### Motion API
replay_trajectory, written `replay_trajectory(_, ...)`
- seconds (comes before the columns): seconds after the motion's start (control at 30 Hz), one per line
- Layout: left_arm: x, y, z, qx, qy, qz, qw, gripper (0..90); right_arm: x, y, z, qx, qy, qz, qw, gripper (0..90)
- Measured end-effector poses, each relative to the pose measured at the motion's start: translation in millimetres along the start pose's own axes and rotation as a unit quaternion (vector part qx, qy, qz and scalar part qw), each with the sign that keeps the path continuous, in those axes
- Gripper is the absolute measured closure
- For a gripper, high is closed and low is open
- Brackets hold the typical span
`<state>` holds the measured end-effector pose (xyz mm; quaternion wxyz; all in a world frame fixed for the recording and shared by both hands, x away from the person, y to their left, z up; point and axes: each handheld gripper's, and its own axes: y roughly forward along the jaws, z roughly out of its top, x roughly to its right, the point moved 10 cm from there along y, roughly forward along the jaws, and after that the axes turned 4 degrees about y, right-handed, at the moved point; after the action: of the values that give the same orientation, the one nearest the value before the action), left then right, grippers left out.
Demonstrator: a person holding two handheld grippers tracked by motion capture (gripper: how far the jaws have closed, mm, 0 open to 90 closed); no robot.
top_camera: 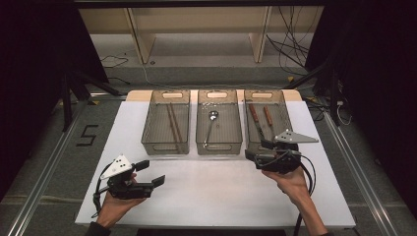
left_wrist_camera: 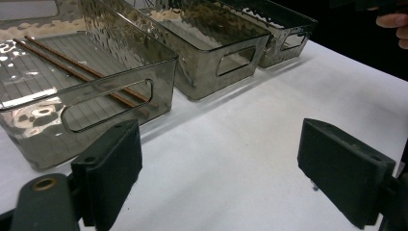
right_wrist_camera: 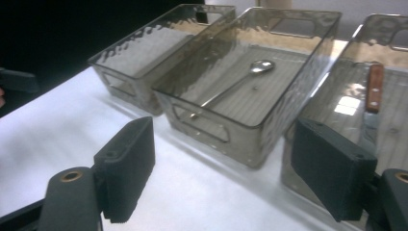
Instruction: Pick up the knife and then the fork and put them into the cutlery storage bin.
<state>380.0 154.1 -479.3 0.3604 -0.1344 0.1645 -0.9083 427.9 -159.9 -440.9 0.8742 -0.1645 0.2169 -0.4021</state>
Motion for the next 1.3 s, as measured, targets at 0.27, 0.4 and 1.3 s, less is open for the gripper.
replay_trajectory(0.27, 0.3, -0.7, 0.5, 0.001, -0.002, -0.002, 1.0, 15.2, -10.7, -6.7, -23.2, 0.0, -0.011, 0.006, 0.9999, 23.5)
replay_trajectory(0.4, 1.1, -0.2, 0.5, 0.001, -0.003, -0.004, 1.0, 15.3, -12.5, -10.3, -34.9, 0.003, -0.01, 0.007, 0.9999, 23.5)
replay_trajectory(1.3, 5.5, -0.1, -2.0, -0.004, -0.002, -0.01, 0.9999, 15.2, -10.7, -23.5, -61.3, 0.023, -0.001, 0.0, 0.9997, 22.1)
